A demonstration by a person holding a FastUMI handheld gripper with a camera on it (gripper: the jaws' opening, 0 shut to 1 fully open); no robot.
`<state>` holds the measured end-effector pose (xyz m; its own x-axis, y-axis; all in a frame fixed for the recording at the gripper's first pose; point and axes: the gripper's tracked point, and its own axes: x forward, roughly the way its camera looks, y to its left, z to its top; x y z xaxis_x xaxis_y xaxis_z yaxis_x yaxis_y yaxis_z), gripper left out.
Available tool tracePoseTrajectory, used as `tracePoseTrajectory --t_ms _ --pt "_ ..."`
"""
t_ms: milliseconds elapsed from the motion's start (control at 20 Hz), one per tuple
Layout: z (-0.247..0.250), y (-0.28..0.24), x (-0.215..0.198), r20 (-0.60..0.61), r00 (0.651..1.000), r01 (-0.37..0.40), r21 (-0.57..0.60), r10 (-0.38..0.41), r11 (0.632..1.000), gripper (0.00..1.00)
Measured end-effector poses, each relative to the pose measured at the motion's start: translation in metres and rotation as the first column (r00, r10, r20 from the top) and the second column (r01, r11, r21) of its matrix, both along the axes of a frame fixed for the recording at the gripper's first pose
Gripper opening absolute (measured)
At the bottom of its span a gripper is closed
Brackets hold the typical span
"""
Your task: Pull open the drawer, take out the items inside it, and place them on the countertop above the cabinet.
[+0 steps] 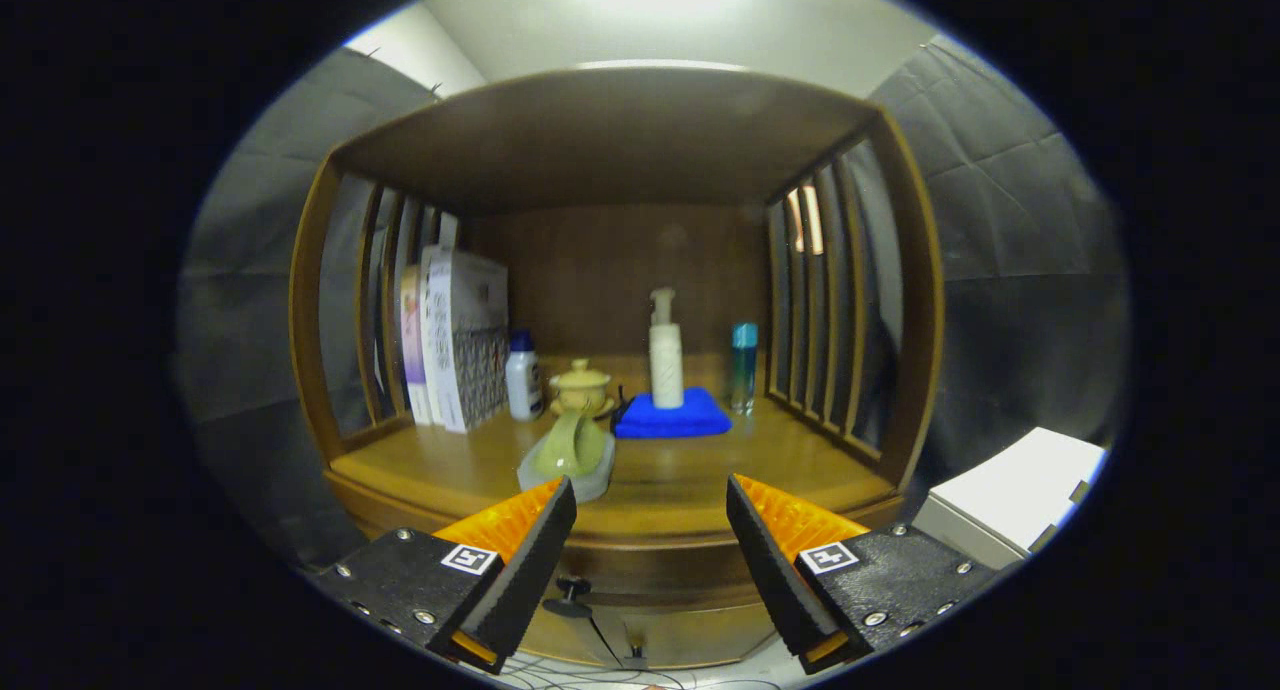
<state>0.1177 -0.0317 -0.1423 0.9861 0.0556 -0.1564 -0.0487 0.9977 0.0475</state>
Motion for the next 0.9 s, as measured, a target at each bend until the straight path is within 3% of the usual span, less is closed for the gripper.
tracePoseTrajectory --t_ms 150,350,650,900 --pt "0.049 -0.020 -0.015 0.062 0.998 0.007 0.042 -0.010 0.999 0.94" --pt "0.099 -0.028 -0.050 0.098 0.995 0.003 0.010 -0.004 1.000 0.93" --pt "0.151 0.004 -0.101 0.162 0.986 -0.032 -0.105 0.049 0.994 0.93" --pt "0.180 0.034 -0.143 0.194 0.979 -0.049 -0.037 0.055 0.998 0.94"
